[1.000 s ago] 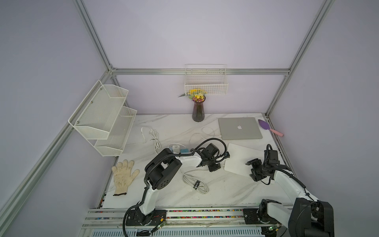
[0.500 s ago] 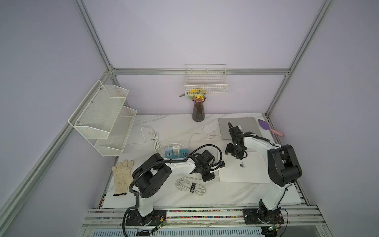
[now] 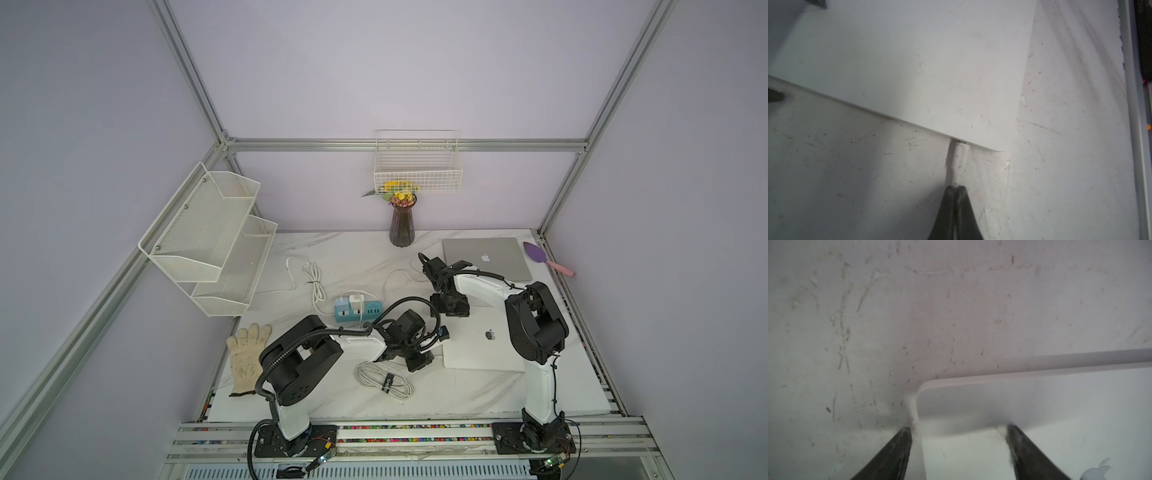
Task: Unplug the laptop charger
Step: Remove the charging cable from the laptop.
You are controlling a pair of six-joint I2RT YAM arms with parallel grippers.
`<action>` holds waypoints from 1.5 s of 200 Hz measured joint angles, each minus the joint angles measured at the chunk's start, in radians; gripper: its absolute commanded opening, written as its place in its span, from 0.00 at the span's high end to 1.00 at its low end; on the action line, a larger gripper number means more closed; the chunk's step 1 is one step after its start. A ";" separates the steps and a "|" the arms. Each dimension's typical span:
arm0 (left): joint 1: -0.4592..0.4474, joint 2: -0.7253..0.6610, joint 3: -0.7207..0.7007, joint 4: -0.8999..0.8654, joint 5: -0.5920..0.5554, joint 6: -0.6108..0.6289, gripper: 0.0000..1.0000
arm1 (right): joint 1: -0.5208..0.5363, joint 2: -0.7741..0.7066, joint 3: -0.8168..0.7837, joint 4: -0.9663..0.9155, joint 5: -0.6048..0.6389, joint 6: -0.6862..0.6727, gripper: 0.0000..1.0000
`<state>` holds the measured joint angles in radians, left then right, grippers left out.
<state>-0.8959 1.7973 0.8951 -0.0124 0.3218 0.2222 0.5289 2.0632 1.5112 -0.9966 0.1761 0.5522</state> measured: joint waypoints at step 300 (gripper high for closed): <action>0.078 -0.021 -0.042 0.005 0.034 -0.108 1.00 | 0.034 0.082 -0.209 -0.503 0.262 0.053 0.34</action>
<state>-0.8181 1.7767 0.8536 -0.0074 0.3561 0.1146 0.5632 2.1452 1.3025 -1.4998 0.4377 0.6048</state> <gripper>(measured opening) 0.048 0.651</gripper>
